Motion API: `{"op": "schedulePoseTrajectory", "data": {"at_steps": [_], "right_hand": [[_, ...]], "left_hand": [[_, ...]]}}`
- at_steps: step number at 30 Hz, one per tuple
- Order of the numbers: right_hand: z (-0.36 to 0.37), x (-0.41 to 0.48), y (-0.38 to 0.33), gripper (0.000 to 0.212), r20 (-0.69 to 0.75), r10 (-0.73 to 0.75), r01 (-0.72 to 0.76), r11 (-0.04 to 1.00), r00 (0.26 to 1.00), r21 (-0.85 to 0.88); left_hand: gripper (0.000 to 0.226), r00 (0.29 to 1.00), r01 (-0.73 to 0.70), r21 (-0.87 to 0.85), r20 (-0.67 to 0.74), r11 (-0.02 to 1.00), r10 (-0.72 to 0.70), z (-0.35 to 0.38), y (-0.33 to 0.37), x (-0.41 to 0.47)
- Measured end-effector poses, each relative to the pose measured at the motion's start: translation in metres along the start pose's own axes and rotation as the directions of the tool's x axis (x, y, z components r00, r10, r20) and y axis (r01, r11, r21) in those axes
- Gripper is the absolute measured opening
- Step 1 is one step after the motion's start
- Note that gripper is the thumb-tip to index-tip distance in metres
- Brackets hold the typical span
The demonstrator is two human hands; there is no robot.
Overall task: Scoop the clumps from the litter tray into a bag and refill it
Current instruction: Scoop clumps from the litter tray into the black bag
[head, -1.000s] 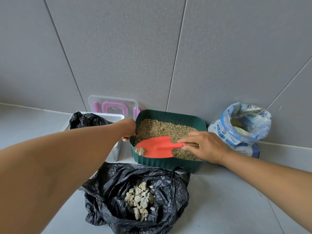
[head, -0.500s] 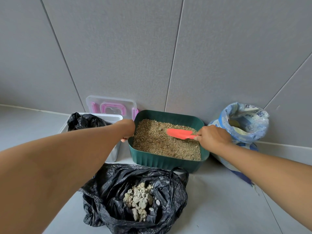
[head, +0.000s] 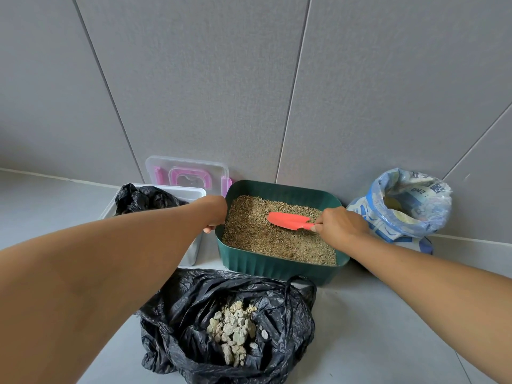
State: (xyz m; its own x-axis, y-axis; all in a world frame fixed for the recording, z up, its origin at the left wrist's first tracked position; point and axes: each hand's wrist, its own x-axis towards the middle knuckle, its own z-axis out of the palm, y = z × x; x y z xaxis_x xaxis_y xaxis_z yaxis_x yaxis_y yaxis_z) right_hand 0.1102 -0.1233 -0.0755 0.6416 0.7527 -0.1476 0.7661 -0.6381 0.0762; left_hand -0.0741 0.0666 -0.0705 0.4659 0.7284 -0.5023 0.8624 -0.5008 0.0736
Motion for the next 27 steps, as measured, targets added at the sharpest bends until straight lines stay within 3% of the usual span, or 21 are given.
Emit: {"op": "schedulePoseTrajectory", "data": {"at_steps": [27], "right_hand": [[0.018,0.029,-0.039,0.024,-0.065,0.059,-0.048,0.987,0.996,0.15]], "left_hand": [[0.03,0.997,0.002,-0.123,0.075,0.992,0.008,-0.004,-0.003,0.001]]}}
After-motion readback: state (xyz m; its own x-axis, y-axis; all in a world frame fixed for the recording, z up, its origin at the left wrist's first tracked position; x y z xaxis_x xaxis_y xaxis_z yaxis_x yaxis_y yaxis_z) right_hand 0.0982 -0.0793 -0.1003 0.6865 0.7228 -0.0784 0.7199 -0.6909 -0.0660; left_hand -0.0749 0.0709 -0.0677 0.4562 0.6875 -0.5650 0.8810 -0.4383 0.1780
